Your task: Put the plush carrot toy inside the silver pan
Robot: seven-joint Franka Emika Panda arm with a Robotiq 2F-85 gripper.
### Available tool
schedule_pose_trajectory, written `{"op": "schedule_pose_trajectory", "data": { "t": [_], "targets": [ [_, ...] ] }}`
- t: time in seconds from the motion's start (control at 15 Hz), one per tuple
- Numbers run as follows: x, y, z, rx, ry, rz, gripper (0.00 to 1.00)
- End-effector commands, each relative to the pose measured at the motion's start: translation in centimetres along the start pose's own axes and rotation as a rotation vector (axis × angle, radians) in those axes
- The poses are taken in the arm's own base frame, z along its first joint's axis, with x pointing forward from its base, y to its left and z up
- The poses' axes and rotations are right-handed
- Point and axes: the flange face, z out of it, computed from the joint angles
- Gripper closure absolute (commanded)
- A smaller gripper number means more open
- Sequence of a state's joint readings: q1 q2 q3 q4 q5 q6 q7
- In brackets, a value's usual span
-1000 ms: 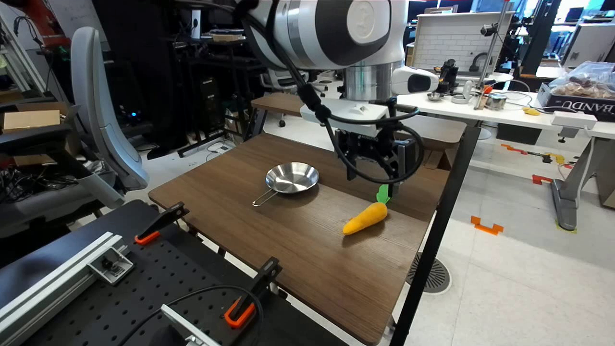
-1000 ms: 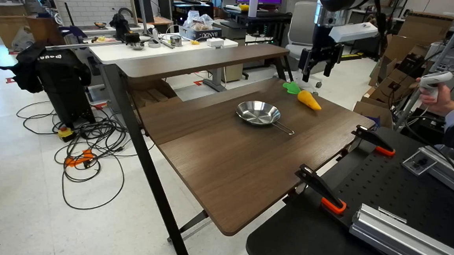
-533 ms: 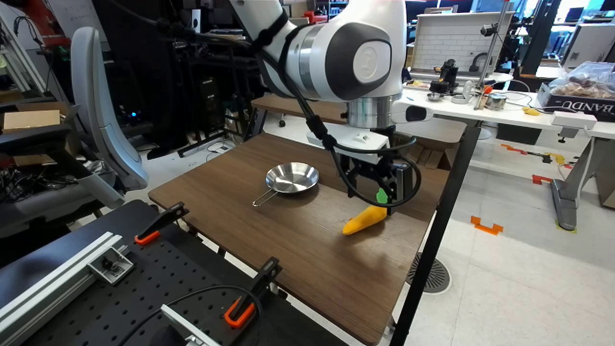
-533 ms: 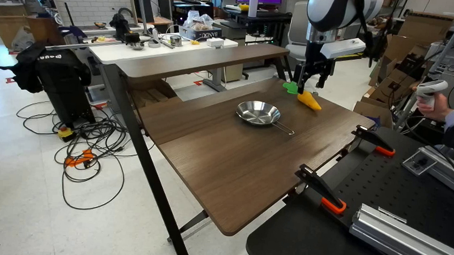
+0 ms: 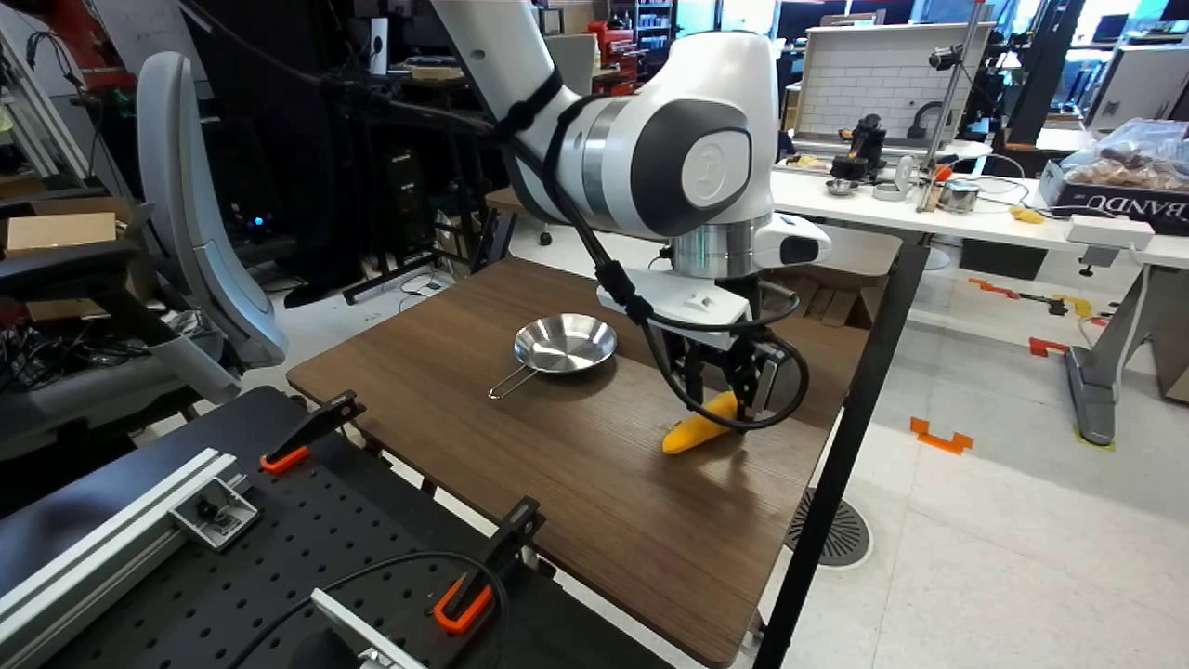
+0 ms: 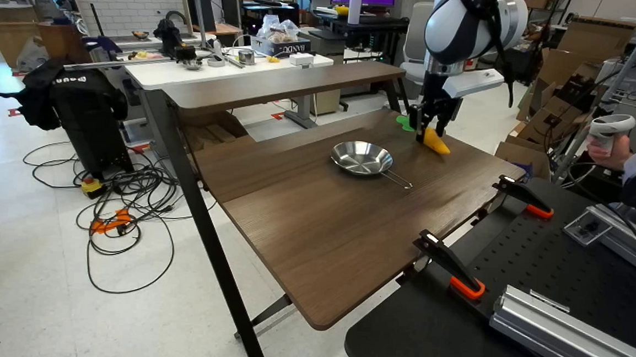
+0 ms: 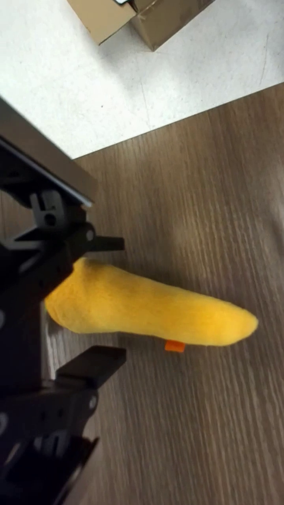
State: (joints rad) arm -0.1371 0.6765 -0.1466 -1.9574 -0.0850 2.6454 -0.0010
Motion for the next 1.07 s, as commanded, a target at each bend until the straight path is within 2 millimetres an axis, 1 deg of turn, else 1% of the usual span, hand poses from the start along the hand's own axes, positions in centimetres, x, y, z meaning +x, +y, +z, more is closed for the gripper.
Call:
{"op": "schedule_pose_trajectory", "data": {
  "t": [0.0, 0.07, 0.2, 0.27, 0.33, 0.4, 0.47, 0.53, 0.6, 0.87, 1.0],
  "targets": [
    [0.7, -0.2, 0.4, -0.002, 0.052, -0.012, 0.66],
    [0.7, -0.2, 0.2, -0.002, 0.061, -0.013, 0.75],
    [0.7, -0.3, -0.4, -0.001, 0.072, -0.013, 0.88],
    [0.7, -0.4, -0.7, 0.002, 0.077, -0.015, 0.96],
    [0.7, -0.6, -1.2, 0.003, 0.080, -0.014, 0.98],
    [0.6, -0.9, -1.8, 0.007, 0.080, -0.016, 0.99],
    [0.6, -1.3, -2.3, 0.008, 0.085, -0.022, 0.97],
    [0.5, -1.8, -2.9, 0.014, 0.092, -0.029, 1.00],
    [0.5, -2.3, -3.6, 0.018, 0.098, -0.036, 0.97],
    [0.5, -5.0, -6.8, 0.044, 0.139, -0.076, 0.97],
    [0.4, -6.7, -8.4, 0.057, 0.158, -0.100, 0.97]
  ]
}}
